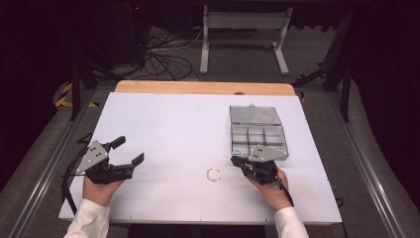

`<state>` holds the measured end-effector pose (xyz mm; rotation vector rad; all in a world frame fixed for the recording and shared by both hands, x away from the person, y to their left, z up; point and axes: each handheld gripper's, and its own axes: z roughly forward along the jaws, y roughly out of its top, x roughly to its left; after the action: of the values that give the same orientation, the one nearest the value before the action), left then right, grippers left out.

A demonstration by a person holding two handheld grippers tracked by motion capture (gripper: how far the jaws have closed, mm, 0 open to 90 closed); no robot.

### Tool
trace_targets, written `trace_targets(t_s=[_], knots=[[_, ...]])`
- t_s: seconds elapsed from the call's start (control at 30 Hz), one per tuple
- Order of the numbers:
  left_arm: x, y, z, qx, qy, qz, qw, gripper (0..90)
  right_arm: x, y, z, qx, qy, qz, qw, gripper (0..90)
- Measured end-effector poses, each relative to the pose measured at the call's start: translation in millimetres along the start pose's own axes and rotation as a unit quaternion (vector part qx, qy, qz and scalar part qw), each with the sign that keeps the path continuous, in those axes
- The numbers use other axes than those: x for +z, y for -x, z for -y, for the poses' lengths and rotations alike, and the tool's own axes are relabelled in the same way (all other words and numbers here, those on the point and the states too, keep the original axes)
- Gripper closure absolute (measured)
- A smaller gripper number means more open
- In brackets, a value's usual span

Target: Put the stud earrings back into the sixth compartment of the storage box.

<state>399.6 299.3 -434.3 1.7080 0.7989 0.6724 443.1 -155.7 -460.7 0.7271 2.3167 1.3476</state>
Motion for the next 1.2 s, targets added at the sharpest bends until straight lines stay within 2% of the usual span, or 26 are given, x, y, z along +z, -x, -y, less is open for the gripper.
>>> trace_targets(t_s=[0.3, 0.57, 0.83, 0.9, 1.1, 1.13, 1.2], knots=[[0.1, 0.4, 0.3, -0.003, 0.001, 0.000, 1.0000, 13.6, -12.6, 17.7, 1.8, 0.021, 0.005, 0.041, 0.9989, 86.8], [-0.1, 0.9, 0.3, -0.003, 0.000, 0.001, 1.0000, 13.5, -26.9, 37.2, 7.3, 0.050, 0.008, 0.084, 0.9952, 86.8], [0.7, 1.9, 0.9, -0.006, 0.001, 0.002, 1.0000, 13.5, -36.2, 52.0, 12.6, 0.077, 0.006, 0.117, 0.9901, 86.8], [0.5, 1.5, 0.9, -0.005, -0.001, 0.001, 1.0000, 13.5, -37.0, 54.1, 13.6, 0.077, 0.005, 0.122, 0.9895, 86.8], [0.3, 1.4, 1.0, -0.005, 0.000, 0.001, 1.0000, 13.5, -41.2, 64.8, 21.3, 0.103, -0.006, 0.146, 0.9839, 86.7], [0.2, 1.4, 1.0, -0.005, 0.000, 0.001, 1.0000, 13.4, -42.1, 67.7, 24.0, 0.109, -0.008, 0.153, 0.9822, 86.8], [0.2, 0.9, 1.1, -0.002, 0.000, 0.000, 1.0000, 13.5, -42.6, 68.9, 25.3, 0.111, -0.010, 0.156, 0.9814, 86.8]])
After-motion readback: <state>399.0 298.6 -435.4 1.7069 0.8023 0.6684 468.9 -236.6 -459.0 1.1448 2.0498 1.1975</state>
